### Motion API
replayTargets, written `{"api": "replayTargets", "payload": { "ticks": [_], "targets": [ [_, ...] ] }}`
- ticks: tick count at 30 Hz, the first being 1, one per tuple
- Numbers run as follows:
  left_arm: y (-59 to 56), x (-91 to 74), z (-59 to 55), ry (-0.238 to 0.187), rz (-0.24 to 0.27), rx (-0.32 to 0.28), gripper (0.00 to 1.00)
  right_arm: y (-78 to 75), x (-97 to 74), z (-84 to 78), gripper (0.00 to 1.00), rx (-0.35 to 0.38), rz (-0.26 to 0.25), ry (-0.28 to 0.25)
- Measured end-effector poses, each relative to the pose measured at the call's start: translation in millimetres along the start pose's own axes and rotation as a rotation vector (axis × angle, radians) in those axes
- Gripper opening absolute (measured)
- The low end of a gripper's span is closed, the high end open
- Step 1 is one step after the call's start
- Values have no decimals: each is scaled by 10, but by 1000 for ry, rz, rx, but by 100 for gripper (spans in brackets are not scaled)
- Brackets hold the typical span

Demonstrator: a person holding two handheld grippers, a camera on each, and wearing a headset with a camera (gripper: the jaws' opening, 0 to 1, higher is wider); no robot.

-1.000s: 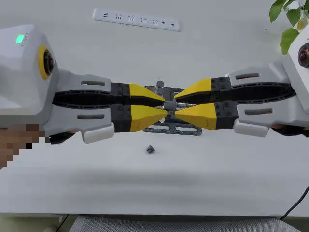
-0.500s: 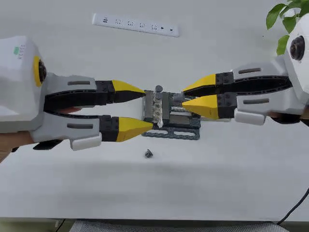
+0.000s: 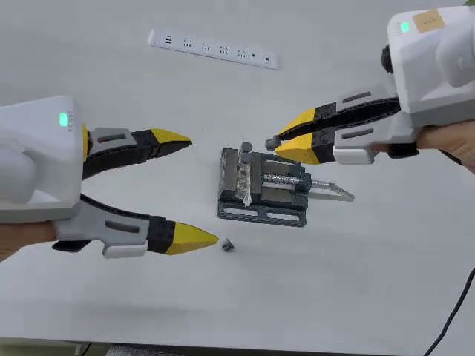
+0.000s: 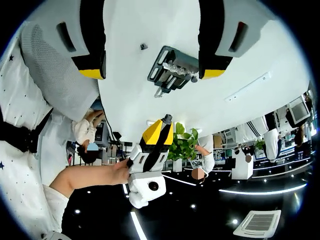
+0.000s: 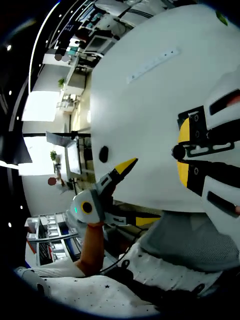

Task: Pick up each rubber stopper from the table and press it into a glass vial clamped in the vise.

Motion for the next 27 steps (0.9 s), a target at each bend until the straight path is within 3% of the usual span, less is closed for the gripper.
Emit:
{"api": "replayTargets", "payload": {
  "ticks": [9, 16, 27],
  "targets": [
    [81, 48, -230, 56, 44, 3, 90, -203, 294, -109, 6, -17, 59, 179],
    [111, 80, -347, 71, 62, 0, 99, -240, 517, -280, 6, -22, 109, 298],
    [111, 101, -370, 57, 67, -15, 99, -338, 837, -465, 6, -53, 131, 419]
  ]
}}
Point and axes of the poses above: the centre of the closed fingertips' face, and the gripper's own axes: x roughly forward along the fingers, y roughly to its left, z roughly out of its top, the point moved 6 cm from there along -x, roughly backward along the fingers, and after that the axes turned 10 degrees about -x, right-handed, at the moved point
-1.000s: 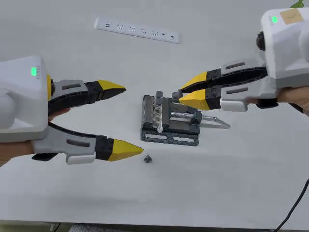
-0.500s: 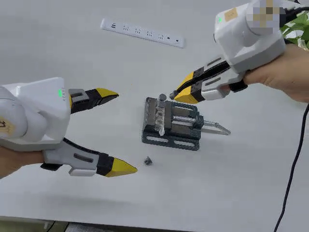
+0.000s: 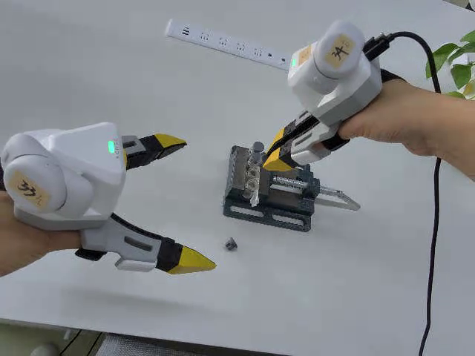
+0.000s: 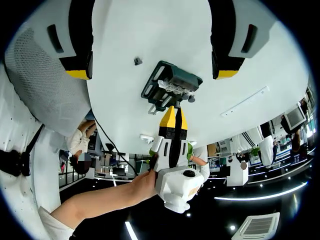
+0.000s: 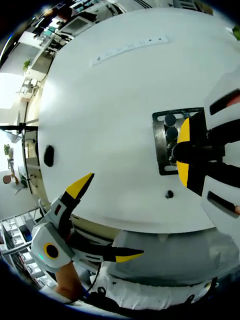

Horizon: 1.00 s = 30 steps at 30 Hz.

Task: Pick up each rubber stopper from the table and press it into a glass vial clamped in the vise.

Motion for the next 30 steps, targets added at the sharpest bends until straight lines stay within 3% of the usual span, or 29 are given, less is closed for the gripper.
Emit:
{"api": "replayTargets", "payload": {
  "ticks": [6, 30],
  "targets": [
    [-4, 2, -35, -3, -2, -3, 99, -34, 105, -32, 6, -20, 5, 52],
    [-23, -7, -46, -32, -6, -29, 99, -86, 235, -13, 6, -11, 35, 115]
  ]
}}
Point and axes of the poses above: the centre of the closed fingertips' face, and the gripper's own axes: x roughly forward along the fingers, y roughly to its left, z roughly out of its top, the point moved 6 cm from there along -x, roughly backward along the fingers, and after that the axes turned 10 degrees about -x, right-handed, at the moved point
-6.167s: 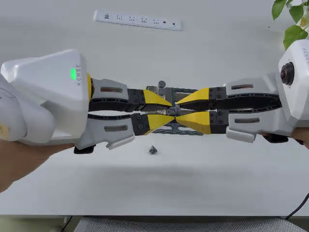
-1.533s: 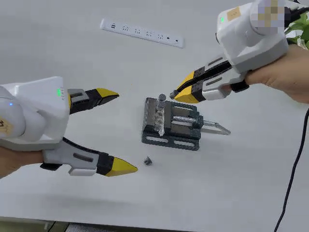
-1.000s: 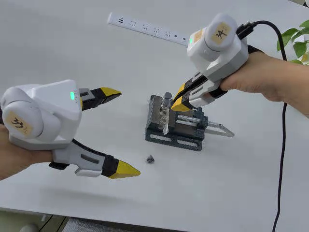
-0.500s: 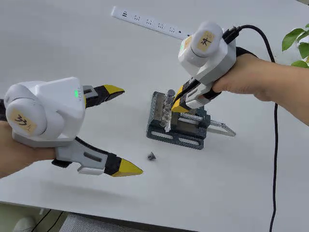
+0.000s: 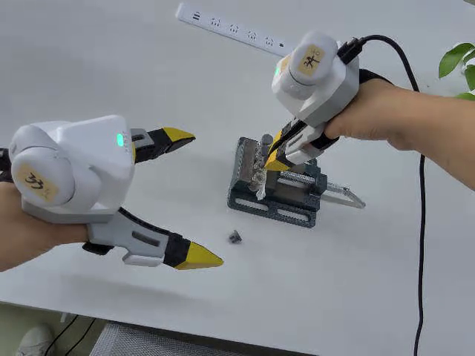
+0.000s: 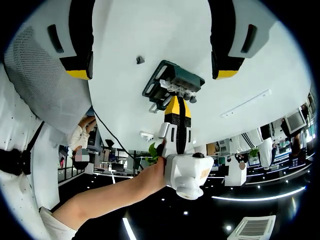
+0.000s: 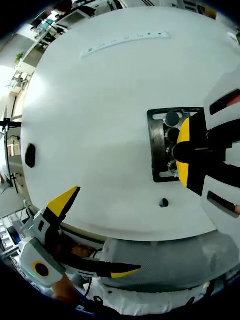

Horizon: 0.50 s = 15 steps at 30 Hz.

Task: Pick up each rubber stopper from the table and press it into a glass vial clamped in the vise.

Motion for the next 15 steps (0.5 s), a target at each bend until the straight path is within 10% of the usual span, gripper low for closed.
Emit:
{"api": "replayTargets", "payload": {
  "ticks": [15],
  "targets": [
    [12, 1, -23, -1, 0, -6, 98, -4, 35, 34, 5, -47, 22, 67]
  ]
}}
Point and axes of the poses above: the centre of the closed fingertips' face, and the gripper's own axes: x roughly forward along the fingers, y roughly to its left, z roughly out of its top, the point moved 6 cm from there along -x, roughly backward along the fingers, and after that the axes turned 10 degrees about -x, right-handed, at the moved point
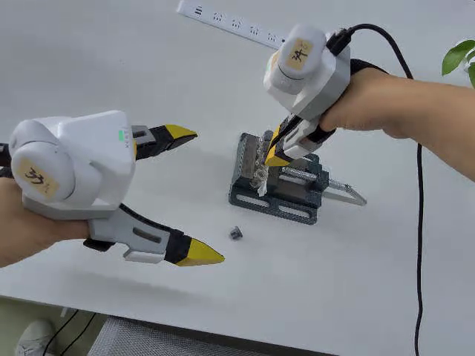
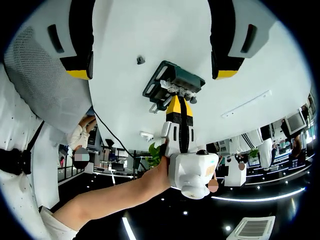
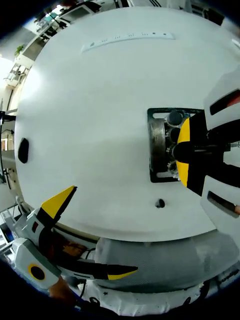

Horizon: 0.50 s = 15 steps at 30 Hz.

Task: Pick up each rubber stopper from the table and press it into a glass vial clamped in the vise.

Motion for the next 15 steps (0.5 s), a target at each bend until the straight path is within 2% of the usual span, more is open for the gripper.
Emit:
{"api": "replayTargets", "payload": {
  "ticks": [9, 15],
  "targets": [
    [-5, 19, 26, -1, -1, 0, 98, 36, -12, 16, 5, 22, 5, 23],
    [-11, 34, 42, -6, -7, -2, 98, 31, -17, 5, 7, 41, -5, 7]
  ]
}}
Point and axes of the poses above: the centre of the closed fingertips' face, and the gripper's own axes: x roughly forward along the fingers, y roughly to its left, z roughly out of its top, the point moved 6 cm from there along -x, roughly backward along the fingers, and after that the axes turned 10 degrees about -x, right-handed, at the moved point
